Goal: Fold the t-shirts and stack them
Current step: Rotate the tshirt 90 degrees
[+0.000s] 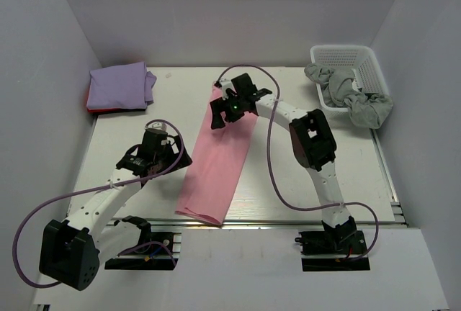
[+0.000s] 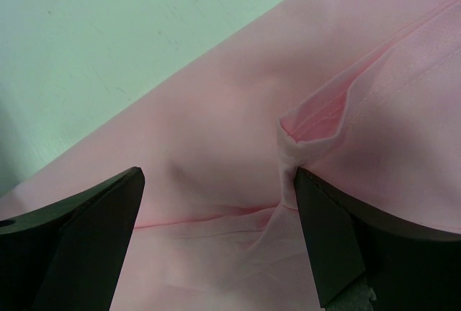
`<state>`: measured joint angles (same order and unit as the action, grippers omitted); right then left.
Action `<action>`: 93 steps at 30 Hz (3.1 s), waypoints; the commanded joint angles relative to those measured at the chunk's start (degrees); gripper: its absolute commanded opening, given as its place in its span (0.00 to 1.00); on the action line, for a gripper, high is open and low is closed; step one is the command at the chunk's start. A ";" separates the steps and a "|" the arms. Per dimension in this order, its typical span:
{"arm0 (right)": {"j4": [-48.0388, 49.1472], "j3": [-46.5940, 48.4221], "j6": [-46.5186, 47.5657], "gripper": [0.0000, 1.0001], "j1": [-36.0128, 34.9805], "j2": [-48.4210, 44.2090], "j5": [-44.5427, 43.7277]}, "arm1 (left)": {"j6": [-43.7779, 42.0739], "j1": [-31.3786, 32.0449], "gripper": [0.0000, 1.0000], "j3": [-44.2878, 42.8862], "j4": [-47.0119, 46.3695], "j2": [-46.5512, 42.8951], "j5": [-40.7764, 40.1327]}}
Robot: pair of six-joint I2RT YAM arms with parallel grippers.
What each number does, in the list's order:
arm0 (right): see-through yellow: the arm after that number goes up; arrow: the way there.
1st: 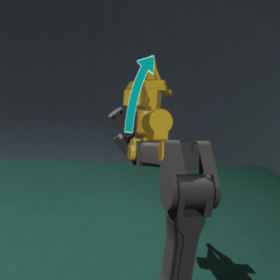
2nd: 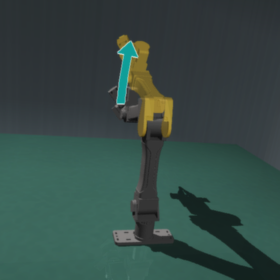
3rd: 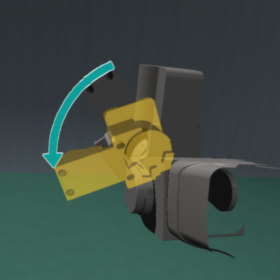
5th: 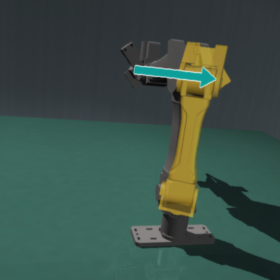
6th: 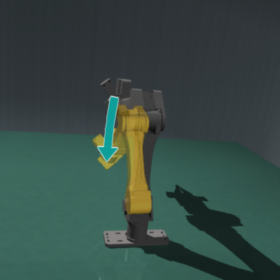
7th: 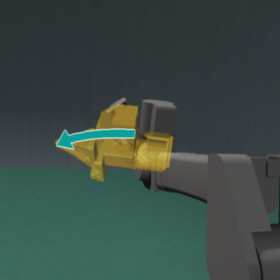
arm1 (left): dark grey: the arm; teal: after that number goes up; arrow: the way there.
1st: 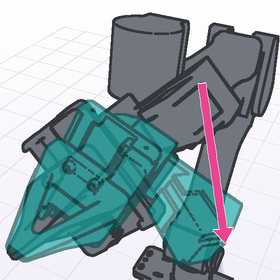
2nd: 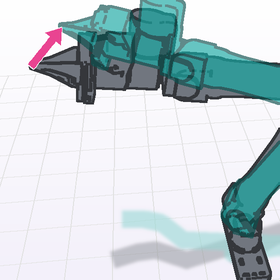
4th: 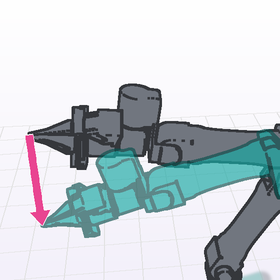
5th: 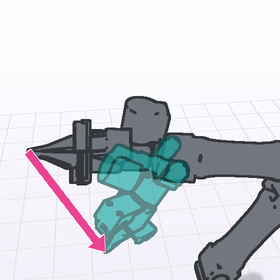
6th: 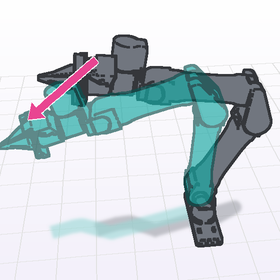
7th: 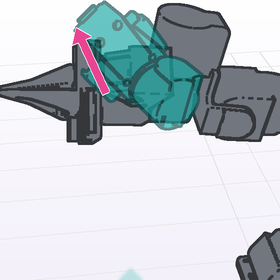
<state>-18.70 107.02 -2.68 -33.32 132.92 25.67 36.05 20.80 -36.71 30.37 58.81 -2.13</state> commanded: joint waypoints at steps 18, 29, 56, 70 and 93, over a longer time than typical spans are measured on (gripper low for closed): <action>4.72 1.52 11.98 0.90 -9.30 0.76 -18.18 | 0.42 -0.14 1.00 1.20 5.31 -7.29 0.11; 8.58 -3.91 15.50 0.90 -11.59 -5.63 -22.61 | 1.04 -0.14 1.00 1.21 5.32 -6.77 -0.42; 29.22 -24.74 -3.54 0.90 -8.35 -21.21 -2.24 | 2.09 -0.14 1.00 1.73 7.34 -8.44 -0.25; 126.89 -42.43 -94.26 0.19 9.85 -8.04 46.38 | -2.47 -0.14 1.00 0.86 -8.29 -4.14 9.68; 61.73 -56.05 -32.20 0.26 11.53 -26.55 34.05 | -16.72 0.47 1.00 -26.66 -9.72 23.03 11.36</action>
<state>67.42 50.04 -71.72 -21.17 115.13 67.75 21.23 21.10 -63.18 19.81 84.82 8.64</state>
